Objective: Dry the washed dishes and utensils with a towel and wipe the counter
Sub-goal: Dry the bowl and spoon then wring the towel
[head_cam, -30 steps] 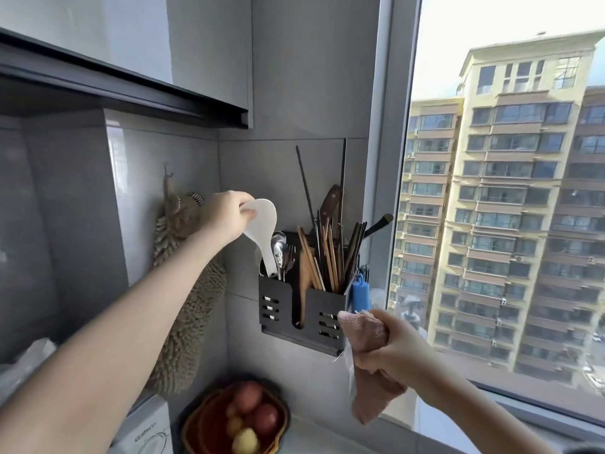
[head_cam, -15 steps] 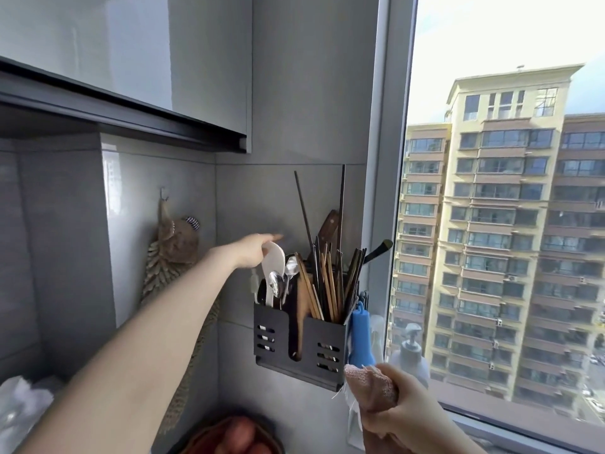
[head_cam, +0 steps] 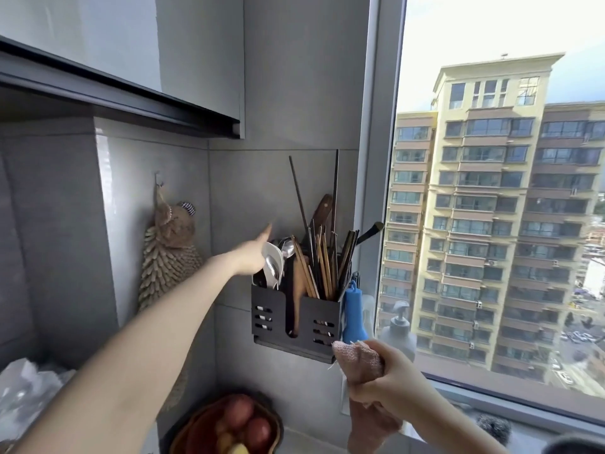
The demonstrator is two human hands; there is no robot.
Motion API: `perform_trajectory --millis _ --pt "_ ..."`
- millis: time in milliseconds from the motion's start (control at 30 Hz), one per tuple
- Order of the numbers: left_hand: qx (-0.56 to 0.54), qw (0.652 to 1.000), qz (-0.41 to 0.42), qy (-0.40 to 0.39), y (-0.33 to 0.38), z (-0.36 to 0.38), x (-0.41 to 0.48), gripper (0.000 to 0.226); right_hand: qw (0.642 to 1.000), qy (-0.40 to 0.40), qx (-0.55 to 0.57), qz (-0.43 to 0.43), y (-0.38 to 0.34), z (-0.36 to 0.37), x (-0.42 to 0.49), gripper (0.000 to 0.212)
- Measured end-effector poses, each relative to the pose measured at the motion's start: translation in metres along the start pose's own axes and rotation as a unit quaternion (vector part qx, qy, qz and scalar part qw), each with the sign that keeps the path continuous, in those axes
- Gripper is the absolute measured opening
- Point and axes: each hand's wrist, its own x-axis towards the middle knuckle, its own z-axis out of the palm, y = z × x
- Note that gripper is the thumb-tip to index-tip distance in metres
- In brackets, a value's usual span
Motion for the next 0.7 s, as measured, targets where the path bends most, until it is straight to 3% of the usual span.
perform_trajectory --millis 100,200,300,367,533,700 --pt "-0.101 0.988 -0.014 0.118 0.010 -0.009 -0.013 0.078 1.000 0.013 0.024 -0.005 -0.010 -0.014 -0.018 0.040" --pt "-0.159 0.947 -0.014 0.280 0.021 -0.020 -0.036 0.060 0.998 0.036 0.058 -0.005 -0.015 -0.036 -0.042 0.044" --pt "-0.182 0.919 0.055 0.346 0.054 -0.006 -0.085 0.039 0.996 0.053 0.072 0.001 -0.006 -0.060 -0.071 0.060" --pt "-0.212 0.916 0.136 0.311 0.082 0.015 -0.128 0.029 0.997 0.061 0.042 -0.010 0.002 -0.074 -0.097 0.068" --pt "-0.289 0.916 0.255 0.115 0.153 0.079 -0.213 0.029 0.994 0.106 -0.026 -0.023 0.039 -0.107 -0.175 0.064" --pt "-0.318 0.884 0.340 -0.046 0.243 0.142 -0.285 0.022 0.991 0.120 0.060 -0.014 0.082 -0.155 -0.269 0.026"
